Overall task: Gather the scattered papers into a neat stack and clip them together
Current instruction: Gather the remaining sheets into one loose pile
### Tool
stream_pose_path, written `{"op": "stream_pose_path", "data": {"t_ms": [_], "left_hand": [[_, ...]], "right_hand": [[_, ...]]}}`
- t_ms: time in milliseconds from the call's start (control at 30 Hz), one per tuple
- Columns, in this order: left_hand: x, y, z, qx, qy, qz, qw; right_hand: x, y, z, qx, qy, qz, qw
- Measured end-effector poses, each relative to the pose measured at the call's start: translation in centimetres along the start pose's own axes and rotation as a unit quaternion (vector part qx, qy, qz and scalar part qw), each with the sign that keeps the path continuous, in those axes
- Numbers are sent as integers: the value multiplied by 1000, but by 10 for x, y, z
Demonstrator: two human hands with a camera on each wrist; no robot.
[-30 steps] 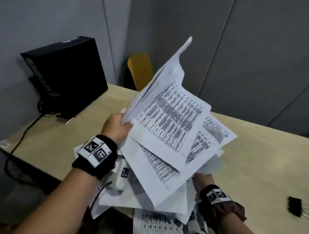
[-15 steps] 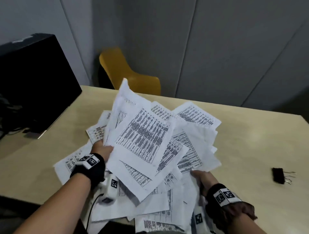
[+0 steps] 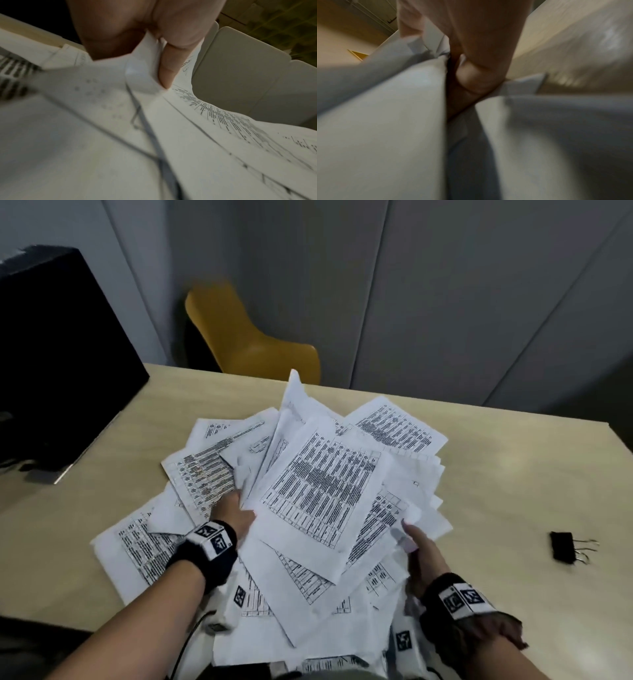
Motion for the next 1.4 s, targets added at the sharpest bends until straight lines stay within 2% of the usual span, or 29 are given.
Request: {"op": "stream_pose_path", "data": {"t_ms": [67,133,233,300,400,467,567,667,733,800,867,1100,1167,1233,1333,1400], "left_hand": [[2,1,5,3,-12,19,1000],[5,2,10,-15,-17,33,999],[8,2,19,-54,-52,37,996],[9,2,20,-63,-39,37,997],[4,5,12,-34,17,52,998],[-6,5,-1,28,44,44,998],[-34,-1,-29,126,-37,-23,991],[-55,1,-42,87,-154,-86,980],[-71,5,-42,60,-201,-141,968],[-84,9,-41,61,-192,-198,959],[-92,7,-37,59,-172,-225,957],[-67,2,-24,41,-181,-103,977],[-66,-3,-36,90,-126,-91,984],[-64,-13,-52,143,13,-118,983],[-92,-55,-71,175,207,-202,941],[-126,-95,-70,181,256,-204,927]], "right_hand": [[-1,3,1,-29,3,10,1000],[2,1,3,-31,67,11,997],[1,4,5,17,198,25,980],[5,-2,0,60,235,39,969],[10,-6,-8,99,194,41,975],[11,0,-7,110,167,34,979],[14,0,-11,102,79,16,991],[16,-1,-18,82,70,33,994],[16,-2,-23,98,91,28,991],[16,3,-24,102,110,31,988],[15,5,-24,103,118,32,987],[12,7,-20,108,130,35,985],[12,7,-19,88,133,43,986],[11,7,-17,89,115,43,988],[9,5,-16,94,112,35,989],[9,6,-14,96,92,33,991]]}}
Point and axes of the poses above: each hand's wrist, its own y-axis away from the middle knuckle, its own z-axis out of the palm, x = y × z, the point moved 3 cm from there along -y, towards the middle knuckle, and after that the axes turned 5 degrees about -x, right-handed, at the moved point
